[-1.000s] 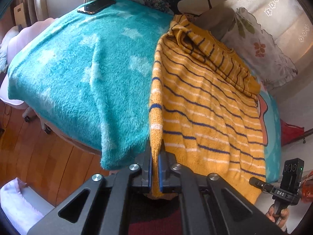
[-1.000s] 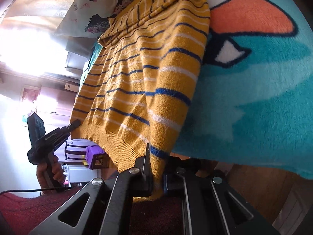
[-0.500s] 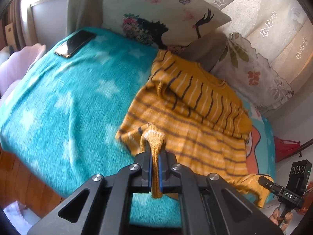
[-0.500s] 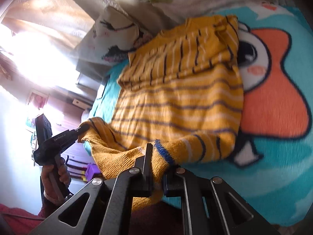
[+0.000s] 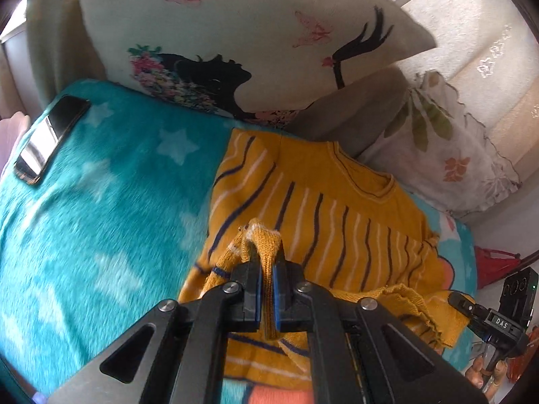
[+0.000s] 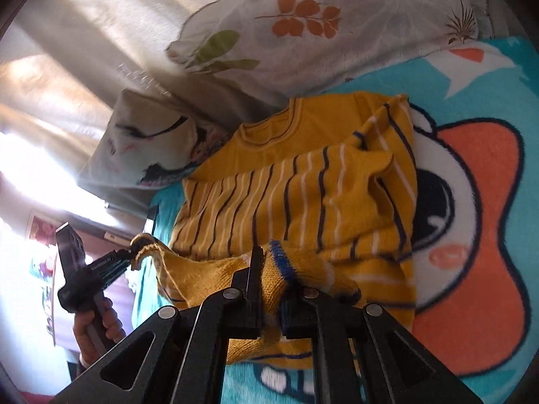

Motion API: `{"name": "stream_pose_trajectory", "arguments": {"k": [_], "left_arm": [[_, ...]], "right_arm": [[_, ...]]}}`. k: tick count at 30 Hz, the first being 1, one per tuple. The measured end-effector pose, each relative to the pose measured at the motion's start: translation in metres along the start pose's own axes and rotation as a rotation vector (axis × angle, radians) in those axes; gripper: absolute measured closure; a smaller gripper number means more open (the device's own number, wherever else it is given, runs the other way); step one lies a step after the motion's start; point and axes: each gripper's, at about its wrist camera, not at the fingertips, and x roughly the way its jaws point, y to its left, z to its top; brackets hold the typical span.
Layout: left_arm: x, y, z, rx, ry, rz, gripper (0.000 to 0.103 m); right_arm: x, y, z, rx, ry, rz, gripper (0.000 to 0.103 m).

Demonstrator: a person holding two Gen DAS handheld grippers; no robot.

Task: Fold small clothes
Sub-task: 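Fold the hem up toward the collar with both grippers and release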

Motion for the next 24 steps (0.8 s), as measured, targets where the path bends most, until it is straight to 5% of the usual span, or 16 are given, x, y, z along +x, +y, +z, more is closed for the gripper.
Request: {"name": "stream_pose_trajectory", "arguments": {"k": [11,12,17,19,24], "left_arm": [[0.077,-0.005,0.056,0.010,0.043,-0.025,0.094],[0.080,-0.005,0.058,0.005,0.047,-0.037,0.091],[0.075,-0.005,0.061,-0.019,0.006,-0.129,0.042],[0.069,-0.005,0.062,-0.031,-0.009,-0.141,0.034],[0.051,0.006,0.060,-0.044,-0.038,-0.096,0.033]], "right_arm": [[0.066,-0.058,0.074,0.297,-0.035,0.104,0.092],[0.070,-0.060,0.078,0.311,-0.041,0.116,0.089],[0.077,-0.067,0.099,0.362,-0.093,0.151,0.063],[0.074,-0.074,0.103,0.405,-0.133,0.167,0.049],[0.054,-0.079,0.112,0.425,-0.205,0.103,0.044]]}}
